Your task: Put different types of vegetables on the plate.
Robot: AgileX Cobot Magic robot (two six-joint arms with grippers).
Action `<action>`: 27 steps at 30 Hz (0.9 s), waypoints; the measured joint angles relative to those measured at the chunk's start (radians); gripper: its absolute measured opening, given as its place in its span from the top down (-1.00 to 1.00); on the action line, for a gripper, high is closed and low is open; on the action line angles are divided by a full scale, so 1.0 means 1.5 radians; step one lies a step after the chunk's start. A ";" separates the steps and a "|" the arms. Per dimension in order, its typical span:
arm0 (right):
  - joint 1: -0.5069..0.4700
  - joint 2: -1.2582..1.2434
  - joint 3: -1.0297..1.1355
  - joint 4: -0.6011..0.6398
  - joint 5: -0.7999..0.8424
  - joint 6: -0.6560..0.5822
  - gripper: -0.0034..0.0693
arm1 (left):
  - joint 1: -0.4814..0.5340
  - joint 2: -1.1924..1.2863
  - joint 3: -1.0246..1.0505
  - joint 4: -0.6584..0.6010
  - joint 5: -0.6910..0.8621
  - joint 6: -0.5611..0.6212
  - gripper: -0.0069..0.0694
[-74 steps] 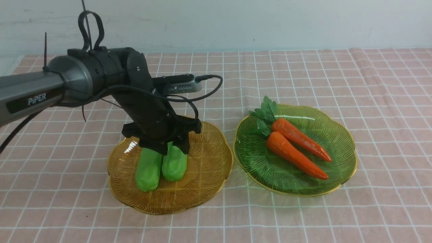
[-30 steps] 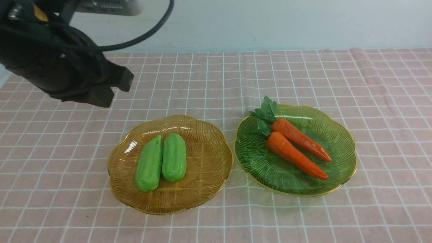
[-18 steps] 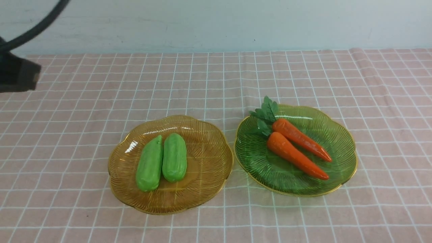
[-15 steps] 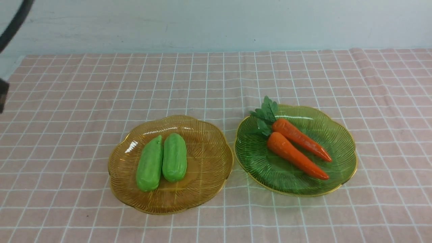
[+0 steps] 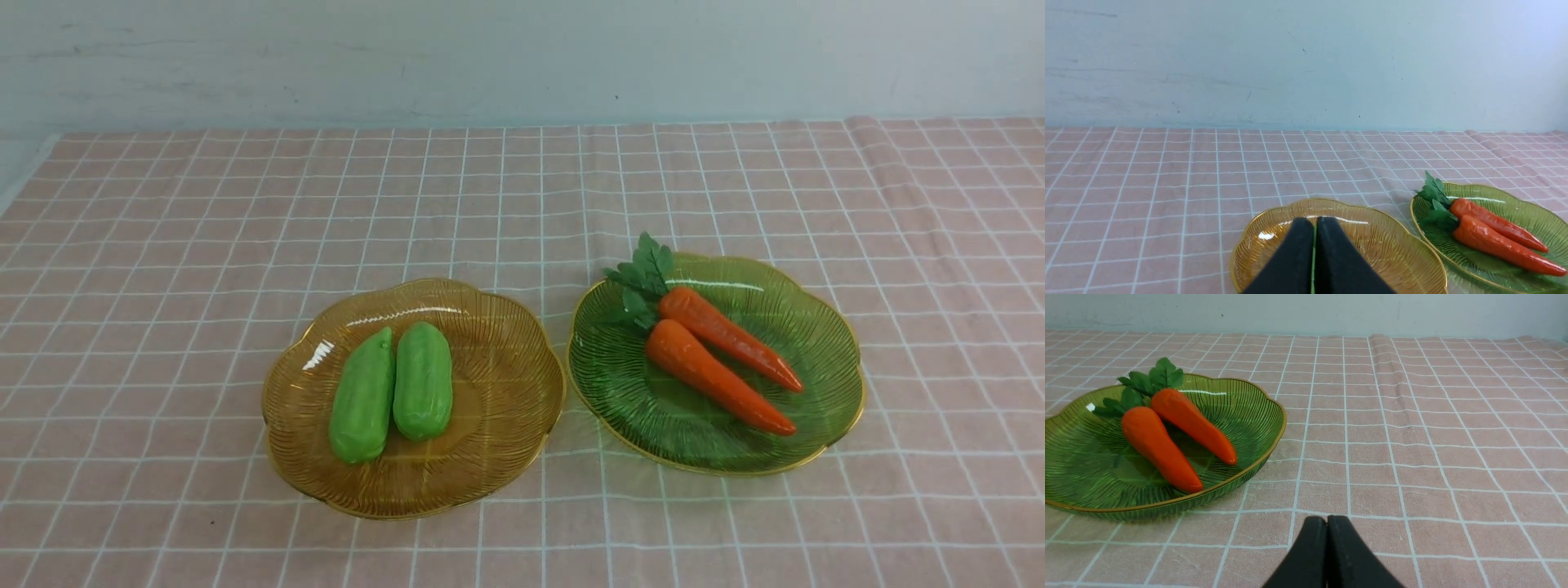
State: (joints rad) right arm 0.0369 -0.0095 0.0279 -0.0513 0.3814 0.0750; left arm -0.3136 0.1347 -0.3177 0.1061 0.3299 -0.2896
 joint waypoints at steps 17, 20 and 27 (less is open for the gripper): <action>0.000 0.000 0.000 0.000 0.000 -0.002 0.95 | 0.013 0.000 0.149 0.014 -0.015 0.055 0.83; 0.000 0.000 0.000 0.000 0.000 -0.002 0.95 | 0.083 -0.011 0.210 -0.057 -0.017 0.128 0.83; 0.000 0.000 0.000 0.000 0.000 -0.002 0.95 | 0.181 -0.089 0.230 -0.114 0.003 0.211 0.83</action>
State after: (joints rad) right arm 0.0369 -0.0095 0.0279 -0.0513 0.3814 0.0727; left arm -0.0423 0.0005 0.0279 -0.0644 0.3348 0.0276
